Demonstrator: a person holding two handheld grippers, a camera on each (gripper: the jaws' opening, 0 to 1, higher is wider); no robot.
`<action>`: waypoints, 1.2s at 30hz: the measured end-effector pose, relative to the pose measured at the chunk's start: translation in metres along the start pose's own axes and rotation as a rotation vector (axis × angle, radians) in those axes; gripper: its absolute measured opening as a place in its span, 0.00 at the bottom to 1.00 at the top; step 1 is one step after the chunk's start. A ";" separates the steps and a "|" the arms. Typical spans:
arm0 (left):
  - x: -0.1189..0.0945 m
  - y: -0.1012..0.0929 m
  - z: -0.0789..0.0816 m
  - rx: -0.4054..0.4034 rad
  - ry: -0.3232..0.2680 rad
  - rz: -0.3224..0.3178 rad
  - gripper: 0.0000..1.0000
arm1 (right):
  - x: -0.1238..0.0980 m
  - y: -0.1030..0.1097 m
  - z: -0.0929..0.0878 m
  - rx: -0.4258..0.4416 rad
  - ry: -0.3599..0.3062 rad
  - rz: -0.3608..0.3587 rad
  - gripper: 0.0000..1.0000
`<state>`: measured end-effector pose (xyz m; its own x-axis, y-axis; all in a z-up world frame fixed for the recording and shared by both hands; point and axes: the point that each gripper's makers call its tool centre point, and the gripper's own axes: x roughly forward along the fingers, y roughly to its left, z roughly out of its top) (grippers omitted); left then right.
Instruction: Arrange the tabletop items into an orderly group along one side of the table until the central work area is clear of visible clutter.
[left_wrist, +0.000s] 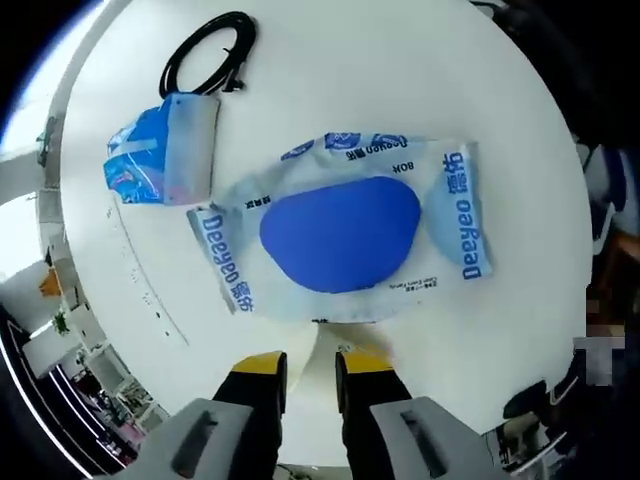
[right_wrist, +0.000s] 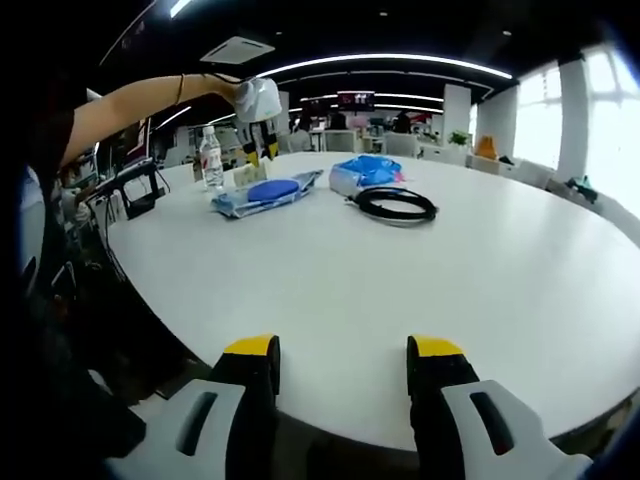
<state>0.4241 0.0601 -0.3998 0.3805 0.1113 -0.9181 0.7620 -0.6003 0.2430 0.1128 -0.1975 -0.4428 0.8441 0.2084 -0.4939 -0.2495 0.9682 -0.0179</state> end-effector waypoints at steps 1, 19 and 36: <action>0.001 -0.001 -0.001 0.007 0.015 -0.010 0.18 | 0.000 0.001 0.000 -0.001 0.002 0.001 0.48; 0.009 -0.002 -0.014 0.050 0.129 -0.049 0.17 | -0.002 0.023 0.028 -0.057 -0.091 0.075 0.51; 0.022 -0.009 -0.025 0.100 0.224 -0.100 0.01 | -0.001 0.024 0.031 -0.084 -0.087 0.086 0.50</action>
<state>0.4387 0.0876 -0.4140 0.4211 0.3400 -0.8409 0.7502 -0.6516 0.1123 0.1207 -0.1697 -0.4160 0.8551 0.3045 -0.4196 -0.3582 0.9321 -0.0534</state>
